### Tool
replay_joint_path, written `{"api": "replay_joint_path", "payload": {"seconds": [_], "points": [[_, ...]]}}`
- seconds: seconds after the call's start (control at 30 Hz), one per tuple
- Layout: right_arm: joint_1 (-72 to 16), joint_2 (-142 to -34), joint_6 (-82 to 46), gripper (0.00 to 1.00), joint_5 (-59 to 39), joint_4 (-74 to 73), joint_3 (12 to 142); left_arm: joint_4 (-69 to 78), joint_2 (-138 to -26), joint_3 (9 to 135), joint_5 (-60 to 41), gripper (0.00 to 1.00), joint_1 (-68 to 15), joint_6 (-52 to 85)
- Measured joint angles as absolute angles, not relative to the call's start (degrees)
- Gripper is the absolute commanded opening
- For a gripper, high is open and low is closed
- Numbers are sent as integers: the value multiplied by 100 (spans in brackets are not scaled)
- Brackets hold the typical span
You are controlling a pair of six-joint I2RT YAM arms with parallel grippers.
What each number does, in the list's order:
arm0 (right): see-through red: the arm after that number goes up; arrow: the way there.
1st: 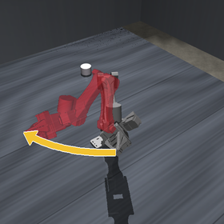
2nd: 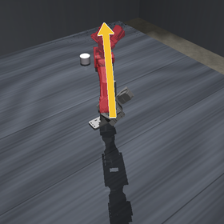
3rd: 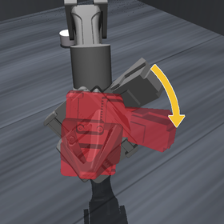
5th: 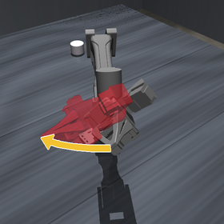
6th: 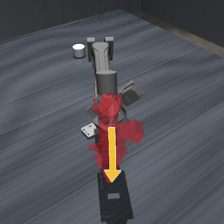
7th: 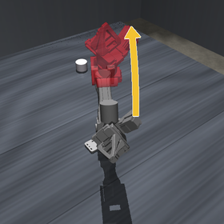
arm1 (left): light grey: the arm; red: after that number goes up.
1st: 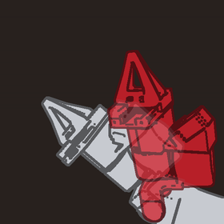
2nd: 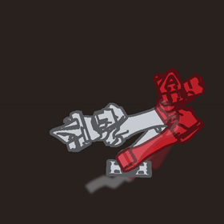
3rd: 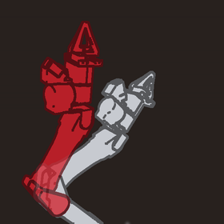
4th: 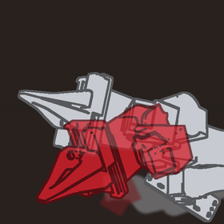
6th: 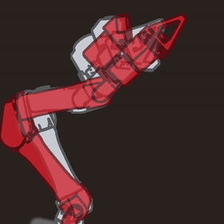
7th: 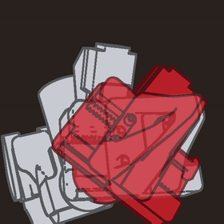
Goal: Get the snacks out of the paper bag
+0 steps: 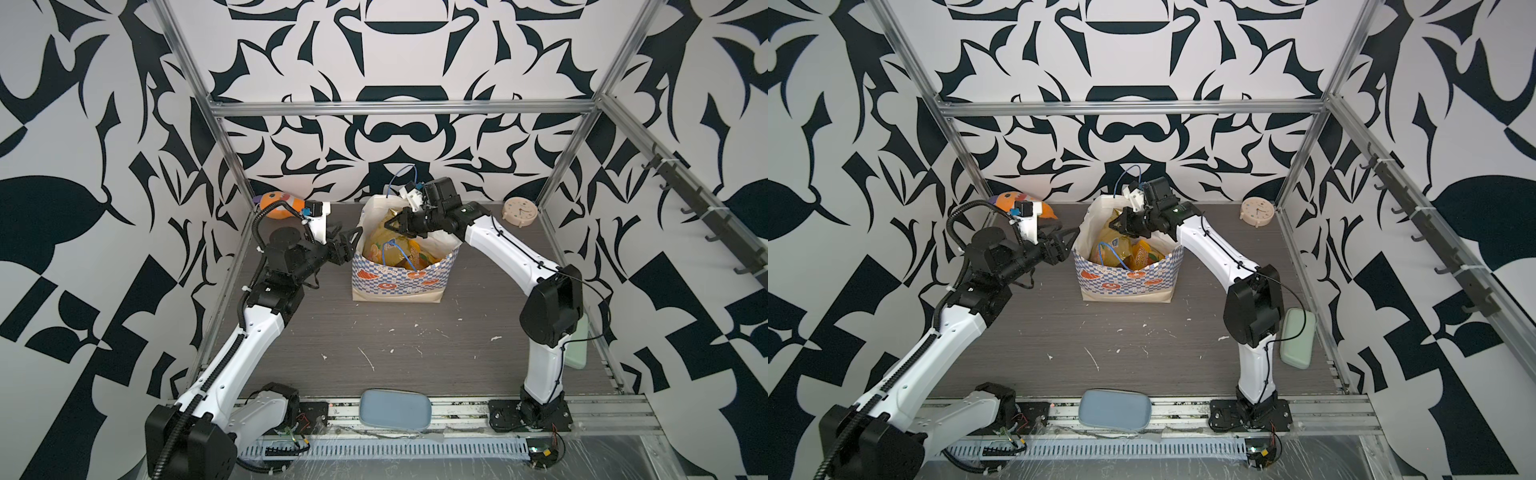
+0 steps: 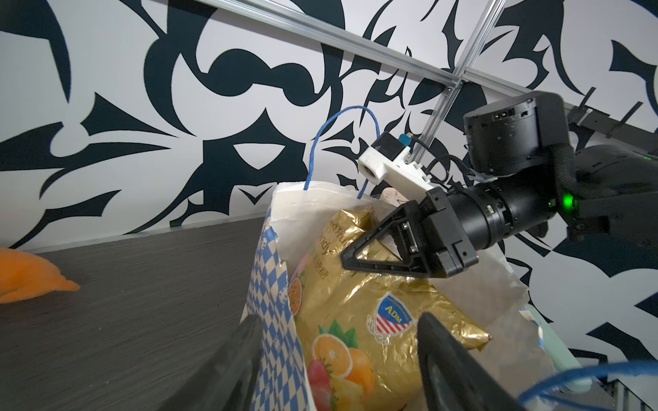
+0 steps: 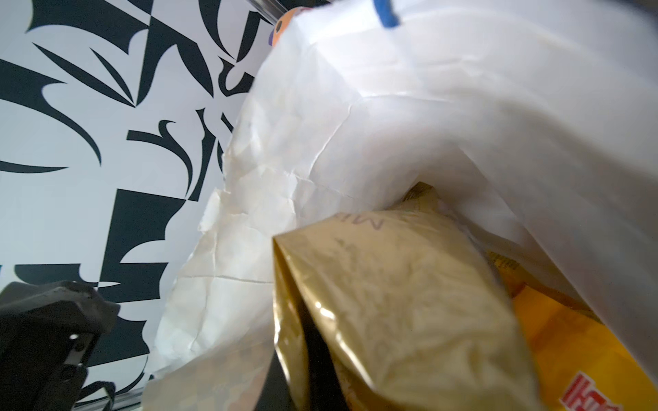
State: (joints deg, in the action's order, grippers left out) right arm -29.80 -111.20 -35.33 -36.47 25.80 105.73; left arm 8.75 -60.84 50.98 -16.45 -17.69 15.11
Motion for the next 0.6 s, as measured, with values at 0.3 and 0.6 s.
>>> {"api": "replay_joint_path", "payload": {"seconds": [0.3, 0.6], "points": [[-2829, -11120, -4364, 0, -4394, 1662, 10425, 875, -6071, 5011, -1400, 72, -1769, 1472], [-2764, -11148, -3518, 0, -3520, 2838, 10973, 878, -6071, 4998, -1236, 73, -1769, 1365]]}}
